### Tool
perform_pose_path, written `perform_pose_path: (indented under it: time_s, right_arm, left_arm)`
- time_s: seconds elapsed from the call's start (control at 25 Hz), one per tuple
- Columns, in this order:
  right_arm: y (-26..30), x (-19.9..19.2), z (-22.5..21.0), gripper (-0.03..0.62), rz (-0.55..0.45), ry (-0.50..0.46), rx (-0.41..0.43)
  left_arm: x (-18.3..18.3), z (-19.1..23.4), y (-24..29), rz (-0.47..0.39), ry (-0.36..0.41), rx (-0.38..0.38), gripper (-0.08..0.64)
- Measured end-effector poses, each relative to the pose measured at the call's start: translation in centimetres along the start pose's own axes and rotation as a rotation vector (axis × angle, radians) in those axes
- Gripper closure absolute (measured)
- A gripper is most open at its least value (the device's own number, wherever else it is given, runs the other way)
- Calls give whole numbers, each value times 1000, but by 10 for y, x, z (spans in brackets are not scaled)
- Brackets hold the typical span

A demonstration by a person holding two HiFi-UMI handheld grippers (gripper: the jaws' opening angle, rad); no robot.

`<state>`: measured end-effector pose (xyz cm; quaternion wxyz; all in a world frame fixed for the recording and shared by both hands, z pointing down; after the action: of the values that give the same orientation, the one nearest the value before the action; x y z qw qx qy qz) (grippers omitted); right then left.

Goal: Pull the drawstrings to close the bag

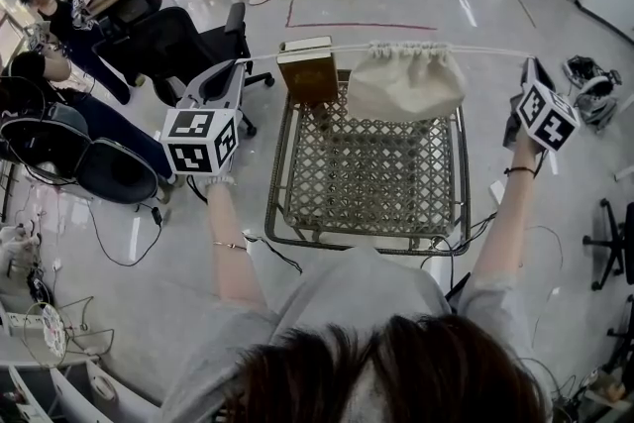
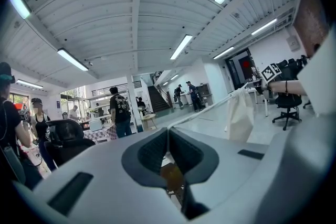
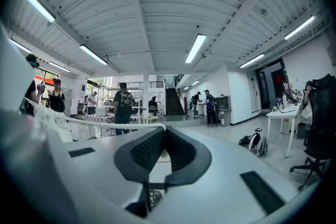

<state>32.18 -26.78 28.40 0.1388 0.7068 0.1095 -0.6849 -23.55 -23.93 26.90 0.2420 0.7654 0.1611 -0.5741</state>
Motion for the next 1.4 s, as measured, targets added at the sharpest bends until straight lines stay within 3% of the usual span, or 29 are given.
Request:
perform_pose_path:
  time_s: [0.8, 1.4]
  right_arm:
    - [5, -2, 2, 565, 3, 15, -20]
    - [0, 9, 9, 565, -39, -18, 20]
  left_arm:
    - [-5, 8, 4, 0, -18, -12, 531]
    - [-5, 17, 1, 4, -29, 16, 531]
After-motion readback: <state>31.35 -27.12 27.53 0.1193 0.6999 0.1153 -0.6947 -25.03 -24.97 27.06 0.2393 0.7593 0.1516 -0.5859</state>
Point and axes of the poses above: the fingertips, and each gripper's own axes: y forward along the fingers, z to its left, x out of its top, the point moved 7 cm from there along -y, backward along the fingers, and after that the axes turned 13 degrees about -x, right-handed, at the moved point
